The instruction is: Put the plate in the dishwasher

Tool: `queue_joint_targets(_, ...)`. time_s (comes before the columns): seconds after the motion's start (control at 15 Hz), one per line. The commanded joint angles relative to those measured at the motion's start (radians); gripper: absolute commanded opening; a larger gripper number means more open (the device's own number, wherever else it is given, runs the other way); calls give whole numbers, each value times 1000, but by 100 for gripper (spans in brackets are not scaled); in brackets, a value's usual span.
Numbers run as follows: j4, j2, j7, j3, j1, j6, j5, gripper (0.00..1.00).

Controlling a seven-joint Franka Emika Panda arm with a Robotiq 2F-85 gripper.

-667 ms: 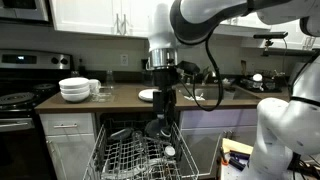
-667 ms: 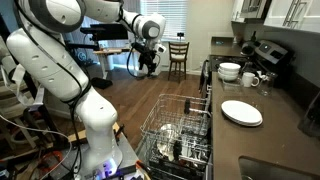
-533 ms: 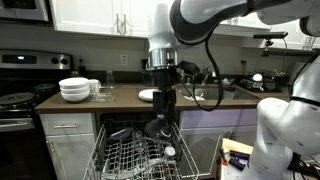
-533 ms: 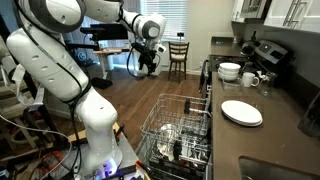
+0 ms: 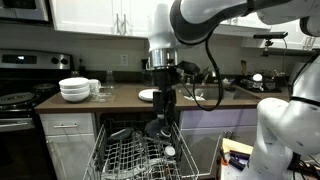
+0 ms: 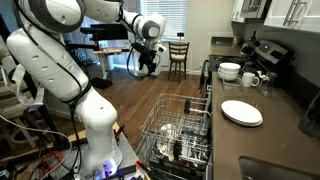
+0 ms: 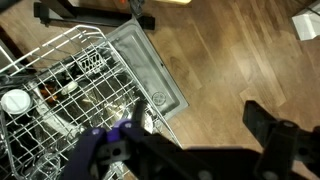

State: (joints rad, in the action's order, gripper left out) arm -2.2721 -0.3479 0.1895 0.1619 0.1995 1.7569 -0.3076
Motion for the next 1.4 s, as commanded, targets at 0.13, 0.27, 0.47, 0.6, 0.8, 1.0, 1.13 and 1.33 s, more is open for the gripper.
queue_joint_targets(0.13, 4, 3, 0, 10, -62, 30, 171, 100)
queue_joint_targets(0.27, 8, 6, -7, 10, -84, 44, 290, 100)
queue_joint_targets(0.47, 13, 18, -26, -4, -115, 75, 448, 100)
queue_joint_targets(0.6, 13, 30, -36, -20, -135, 117, 536, 100)
queue_joint_targets(0.8, 11, 60, -33, -45, -165, 195, 663, 100)
queue_joint_targets(1.0, 2, 54, -10, -59, -166, 190, 658, 100)
queue_joint_targets(1.13, 2, 65, -10, -68, -172, 195, 661, 100)
queue_joint_targets(1.33, -1, 87, 27, -55, -181, 206, 705, 100)
